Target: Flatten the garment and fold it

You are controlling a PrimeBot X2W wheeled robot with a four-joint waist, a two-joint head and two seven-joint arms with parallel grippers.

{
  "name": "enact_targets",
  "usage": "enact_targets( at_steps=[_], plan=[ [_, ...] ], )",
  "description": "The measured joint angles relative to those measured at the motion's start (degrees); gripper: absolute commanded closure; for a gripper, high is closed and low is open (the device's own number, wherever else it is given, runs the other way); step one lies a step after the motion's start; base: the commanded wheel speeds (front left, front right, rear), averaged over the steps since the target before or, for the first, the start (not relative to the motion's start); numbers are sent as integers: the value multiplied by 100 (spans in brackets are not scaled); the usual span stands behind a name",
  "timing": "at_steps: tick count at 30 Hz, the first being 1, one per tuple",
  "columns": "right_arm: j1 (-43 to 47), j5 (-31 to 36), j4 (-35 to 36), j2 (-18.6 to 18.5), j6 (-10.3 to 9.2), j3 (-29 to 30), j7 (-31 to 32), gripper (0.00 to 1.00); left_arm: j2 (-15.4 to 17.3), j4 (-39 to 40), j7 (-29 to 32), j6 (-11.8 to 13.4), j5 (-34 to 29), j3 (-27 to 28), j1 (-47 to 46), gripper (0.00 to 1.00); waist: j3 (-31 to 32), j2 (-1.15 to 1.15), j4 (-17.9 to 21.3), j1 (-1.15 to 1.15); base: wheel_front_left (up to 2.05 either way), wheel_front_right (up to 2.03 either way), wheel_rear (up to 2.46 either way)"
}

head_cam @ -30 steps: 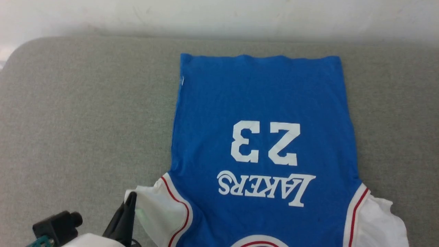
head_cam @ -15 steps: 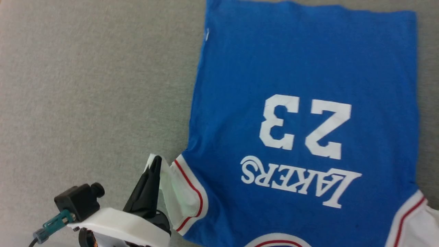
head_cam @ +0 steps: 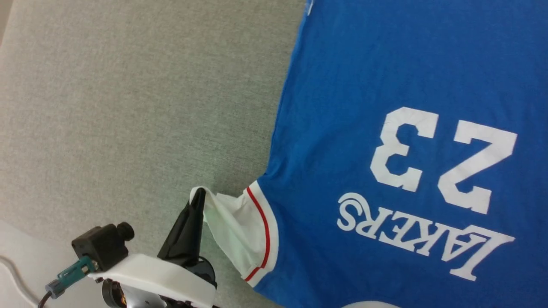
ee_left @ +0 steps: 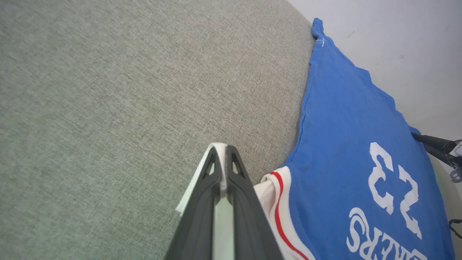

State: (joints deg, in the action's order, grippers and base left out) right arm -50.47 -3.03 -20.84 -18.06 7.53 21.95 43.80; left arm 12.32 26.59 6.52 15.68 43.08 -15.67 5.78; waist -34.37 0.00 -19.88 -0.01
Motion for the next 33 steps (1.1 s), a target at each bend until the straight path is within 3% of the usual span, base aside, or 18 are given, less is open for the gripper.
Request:
enact_targets(
  at_steps=[7, 11, 15, 19, 24, 30, 33],
  plan=[
    [-67, 1, -22, 200, -1, -164, -369, 100, 21, -44, -42, 7, 10, 111, 1, 100, -25, 0, 54, 1, 0, 0, 0],
    [36, -547, 168, 415, 2, -601, -465, 100, 86, -88, -46, 65, 8, 221, 6, 100, 132, 0, 172, 1, 0, 0, 0],
    [526, -1198, 866, 392, 1, -689, -361, 100, 170, -87, -16, 162, 9, 337, 110, 100, 441, 0, 301, 1, 0, 0, 0],
    [1406, -1700, 1768, 267, 1, -258, -127, 100, 272, -38, 38, 274, 19, 488, 408, 100, 850, 0, 487, 1, 0, 0, 0],
    [2769, -2016, 2900, 372, 1, 645, 271, 100, 390, 90, 116, 365, 37, 612, 728, 100, 1385, 0, 839, -1, 0, 0, 0],
    [4446, -2298, 3786, 1157, 0, 1519, 719, 100, 453, 200, 190, 423, 70, 653, 911, 100, 1816, 0, 1370, -1, 0, 0, 0],
    [5296, -2425, 3889, 1363, 0, 1706, 858, 100, 488, 209, 240, 454, 70, 646, 943, 100, 1986, 0, 1592, -1, 0, 0, 0]
  ],
)
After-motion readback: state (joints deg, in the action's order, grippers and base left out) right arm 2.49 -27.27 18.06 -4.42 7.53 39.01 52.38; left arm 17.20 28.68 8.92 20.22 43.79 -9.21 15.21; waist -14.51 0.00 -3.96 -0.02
